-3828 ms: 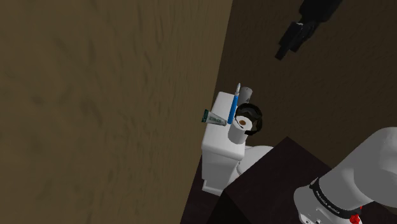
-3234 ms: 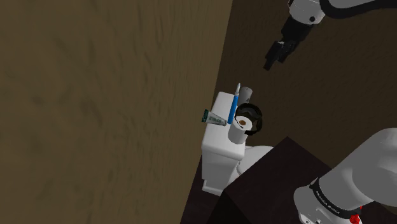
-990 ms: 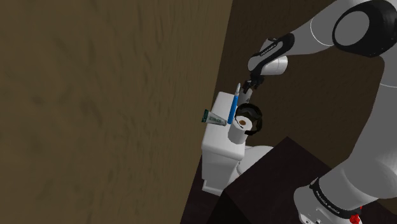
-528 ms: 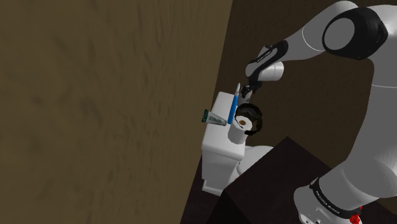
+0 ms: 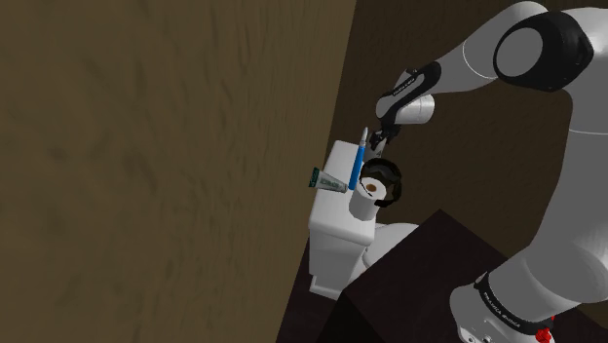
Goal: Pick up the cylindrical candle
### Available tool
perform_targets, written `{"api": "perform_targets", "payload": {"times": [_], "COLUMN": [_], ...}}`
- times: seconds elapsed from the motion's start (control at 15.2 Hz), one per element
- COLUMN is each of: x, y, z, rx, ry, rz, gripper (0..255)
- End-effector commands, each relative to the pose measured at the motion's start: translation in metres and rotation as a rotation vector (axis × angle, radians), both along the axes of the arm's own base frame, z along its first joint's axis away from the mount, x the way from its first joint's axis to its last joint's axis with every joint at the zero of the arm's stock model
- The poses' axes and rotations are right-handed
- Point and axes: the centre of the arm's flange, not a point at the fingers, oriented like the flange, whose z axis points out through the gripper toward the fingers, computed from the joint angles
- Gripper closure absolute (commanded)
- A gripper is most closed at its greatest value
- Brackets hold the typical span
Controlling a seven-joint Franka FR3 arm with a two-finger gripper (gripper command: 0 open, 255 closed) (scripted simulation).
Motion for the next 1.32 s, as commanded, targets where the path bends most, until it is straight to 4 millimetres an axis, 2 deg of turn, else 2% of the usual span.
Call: {"api": "perform_targets", "payload": {"times": [0.0,0.13,1.12,1.25], "x": [0.000,0.000,0.000,0.000], "y": [0.000,0.000,0.000,0.000], "z": [-0.001,-0.001,0.078,0.079], "rx": [0.001,0.001,0.001,0.001], "ry": [0.002,0.002,0.002,0.002], "rz": [0.000,0.000,0.000,0.000], "gripper": [255,255,255,255]}}
